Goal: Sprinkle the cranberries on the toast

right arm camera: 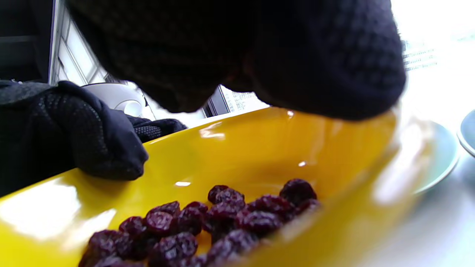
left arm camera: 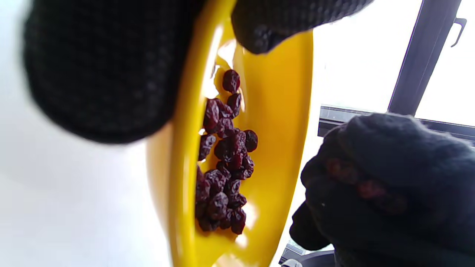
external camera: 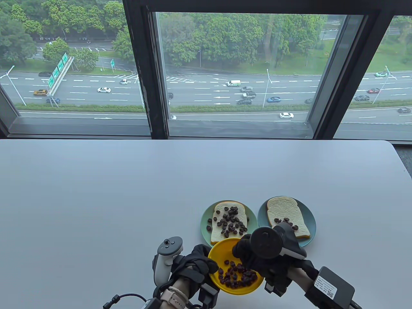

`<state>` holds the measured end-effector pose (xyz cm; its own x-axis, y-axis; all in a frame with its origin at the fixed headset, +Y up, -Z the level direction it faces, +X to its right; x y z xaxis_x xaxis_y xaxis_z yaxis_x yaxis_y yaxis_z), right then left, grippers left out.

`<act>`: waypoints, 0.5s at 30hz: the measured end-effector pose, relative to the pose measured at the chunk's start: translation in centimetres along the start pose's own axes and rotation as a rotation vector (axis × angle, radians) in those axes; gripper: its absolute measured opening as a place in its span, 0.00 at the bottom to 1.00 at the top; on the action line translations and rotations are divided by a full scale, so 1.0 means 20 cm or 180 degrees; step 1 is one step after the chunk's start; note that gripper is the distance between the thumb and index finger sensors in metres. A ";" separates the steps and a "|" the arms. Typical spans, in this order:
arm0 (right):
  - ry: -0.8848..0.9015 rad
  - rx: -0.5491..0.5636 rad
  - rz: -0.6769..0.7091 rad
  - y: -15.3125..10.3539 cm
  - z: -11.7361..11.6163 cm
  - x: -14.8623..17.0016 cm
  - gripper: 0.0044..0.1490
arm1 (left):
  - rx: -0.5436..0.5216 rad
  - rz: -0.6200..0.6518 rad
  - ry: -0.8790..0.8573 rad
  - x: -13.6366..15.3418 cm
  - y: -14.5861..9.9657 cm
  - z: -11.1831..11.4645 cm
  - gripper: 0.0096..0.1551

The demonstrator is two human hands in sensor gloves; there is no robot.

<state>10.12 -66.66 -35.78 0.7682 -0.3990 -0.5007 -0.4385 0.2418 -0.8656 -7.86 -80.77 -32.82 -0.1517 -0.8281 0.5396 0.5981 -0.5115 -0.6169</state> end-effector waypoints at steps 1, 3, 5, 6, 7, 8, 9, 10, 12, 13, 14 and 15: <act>0.0014 0.0003 -0.0068 0.01 0.01 0.03 0.26 | 0.0005 -0.0001 -0.0024 0.00 0.00 0.00 0.33; 0.0024 -0.0036 -0.0246 0.06 0.04 0.11 0.26 | 0.0010 -0.0005 -0.0079 0.01 0.00 -0.01 0.33; 0.0032 -0.0001 -0.0517 0.11 0.07 0.23 0.26 | 0.0005 -0.0020 -0.0056 0.01 0.00 -0.01 0.33; -0.0022 0.0027 -0.0716 0.14 0.08 0.33 0.26 | 0.0004 -0.0031 -0.0040 0.01 0.00 -0.01 0.33; -0.0060 0.0065 -0.0828 0.15 0.10 0.39 0.26 | 0.0003 -0.0037 -0.0032 0.01 0.00 -0.01 0.33; -0.0144 0.0127 -0.0995 0.18 0.11 0.49 0.26 | 0.0004 -0.0045 -0.0029 0.01 0.00 -0.01 0.33; -0.0220 0.0174 -0.1091 0.20 0.12 0.55 0.26 | 0.0007 -0.0050 -0.0027 0.01 0.00 -0.01 0.33; -0.0353 0.0236 -0.1243 0.22 0.13 0.66 0.26 | 0.0011 -0.0056 -0.0029 0.02 0.00 -0.01 0.33; -0.0521 0.0266 -0.1502 0.24 0.12 0.81 0.26 | 0.0001 -0.0069 -0.0041 0.02 0.00 -0.01 0.33; -0.0580 0.0274 -0.1592 0.25 0.11 0.87 0.26 | -0.0001 -0.0074 -0.0039 0.02 0.00 -0.01 0.33; -0.0638 0.0273 -0.1680 0.26 0.11 0.92 0.26 | -0.0004 -0.0080 -0.0038 0.02 -0.01 -0.01 0.33; -0.0698 0.0290 -0.1757 0.27 0.10 0.98 0.26 | -0.0008 -0.0085 -0.0034 0.02 -0.01 -0.01 0.33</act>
<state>23.71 -71.47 -50.24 0.9536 -0.2978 0.0450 0.0870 0.1296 -0.9877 -8.19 -81.00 -32.71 -0.1593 -0.8116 0.5621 0.5919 -0.5342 -0.6036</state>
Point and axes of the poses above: the tracker on the back of each hand, its own x axis roughly to the little-finger side, its own y axis roughly from the wrist to the fingertips, z = x × y, the point moved 5 cm from there along y, roughly from the wrist to the fingertips, and after that the axes turned 15 degrees about x, right-handed, at the moved point
